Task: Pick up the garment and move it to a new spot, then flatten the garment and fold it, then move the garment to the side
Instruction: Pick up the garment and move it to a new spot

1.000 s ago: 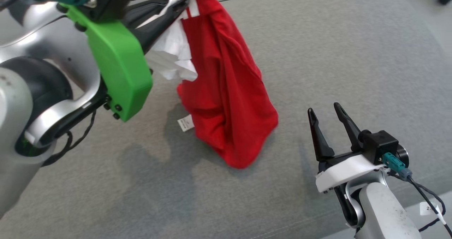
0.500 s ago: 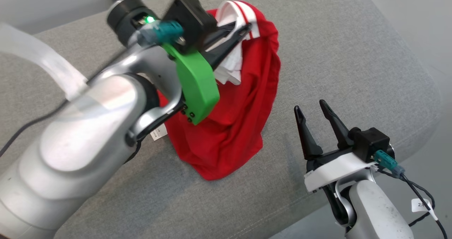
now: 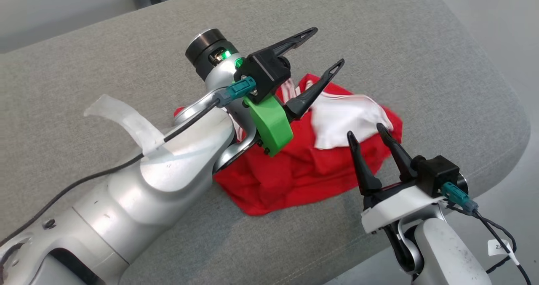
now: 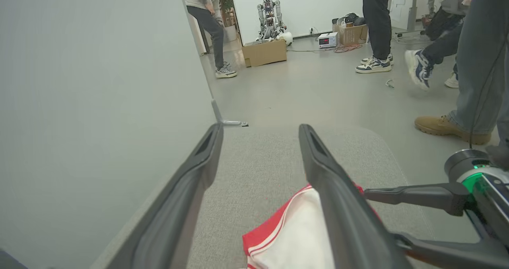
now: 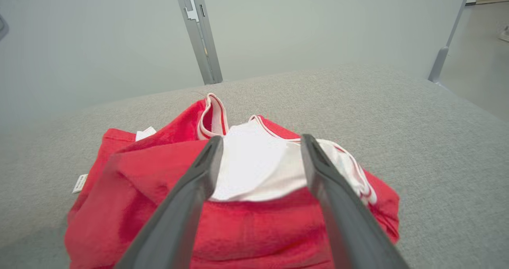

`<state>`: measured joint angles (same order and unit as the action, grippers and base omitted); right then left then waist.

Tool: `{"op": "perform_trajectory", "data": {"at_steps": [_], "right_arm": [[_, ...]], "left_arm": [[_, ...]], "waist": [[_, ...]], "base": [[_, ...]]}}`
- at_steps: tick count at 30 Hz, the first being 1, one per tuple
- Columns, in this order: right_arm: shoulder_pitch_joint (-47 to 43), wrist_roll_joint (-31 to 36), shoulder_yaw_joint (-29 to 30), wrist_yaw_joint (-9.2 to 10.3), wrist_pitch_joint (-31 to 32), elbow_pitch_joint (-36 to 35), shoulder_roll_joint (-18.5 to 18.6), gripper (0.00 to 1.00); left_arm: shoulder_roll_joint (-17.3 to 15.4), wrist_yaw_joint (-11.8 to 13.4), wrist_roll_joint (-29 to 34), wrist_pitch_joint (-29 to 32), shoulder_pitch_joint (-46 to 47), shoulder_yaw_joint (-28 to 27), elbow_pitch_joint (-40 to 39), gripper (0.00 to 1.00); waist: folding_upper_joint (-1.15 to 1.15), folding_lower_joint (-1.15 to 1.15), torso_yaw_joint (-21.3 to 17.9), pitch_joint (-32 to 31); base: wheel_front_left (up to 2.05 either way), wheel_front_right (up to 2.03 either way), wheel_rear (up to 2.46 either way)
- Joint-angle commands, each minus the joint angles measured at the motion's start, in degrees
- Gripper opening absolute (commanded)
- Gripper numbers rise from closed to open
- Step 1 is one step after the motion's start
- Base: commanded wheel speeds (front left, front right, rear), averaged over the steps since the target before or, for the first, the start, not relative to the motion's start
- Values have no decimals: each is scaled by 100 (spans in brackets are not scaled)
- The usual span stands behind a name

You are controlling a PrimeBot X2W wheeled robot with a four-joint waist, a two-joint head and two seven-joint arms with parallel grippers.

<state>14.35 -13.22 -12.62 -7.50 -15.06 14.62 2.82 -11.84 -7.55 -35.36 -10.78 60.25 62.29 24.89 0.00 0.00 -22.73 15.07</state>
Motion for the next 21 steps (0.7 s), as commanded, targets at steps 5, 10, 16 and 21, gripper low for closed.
{"op": "perform_trajectory", "data": {"at_steps": [5,10,16,21], "right_arm": [[-229,266,282,2,-18,28,15,100],[-432,582,590,2,-17,-27,14,100],[-466,838,732,2,-17,-163,16,100],[-345,931,666,2,-18,-278,15,100]], "left_arm": [[33,162,-308,-213,-399,-224,54,100],[-326,347,-792,-71,-1240,-359,-233,100],[-748,564,-1265,152,-2020,-437,-298,100],[-737,605,-1864,428,-2381,-663,1,100]], "waist": [[0,0,468,-197],[0,0,905,-324],[0,0,1172,-295],[0,0,1259,-191]], "base": [[0,0,0],[0,0,0],[0,0,0],[0,0,0]]}}
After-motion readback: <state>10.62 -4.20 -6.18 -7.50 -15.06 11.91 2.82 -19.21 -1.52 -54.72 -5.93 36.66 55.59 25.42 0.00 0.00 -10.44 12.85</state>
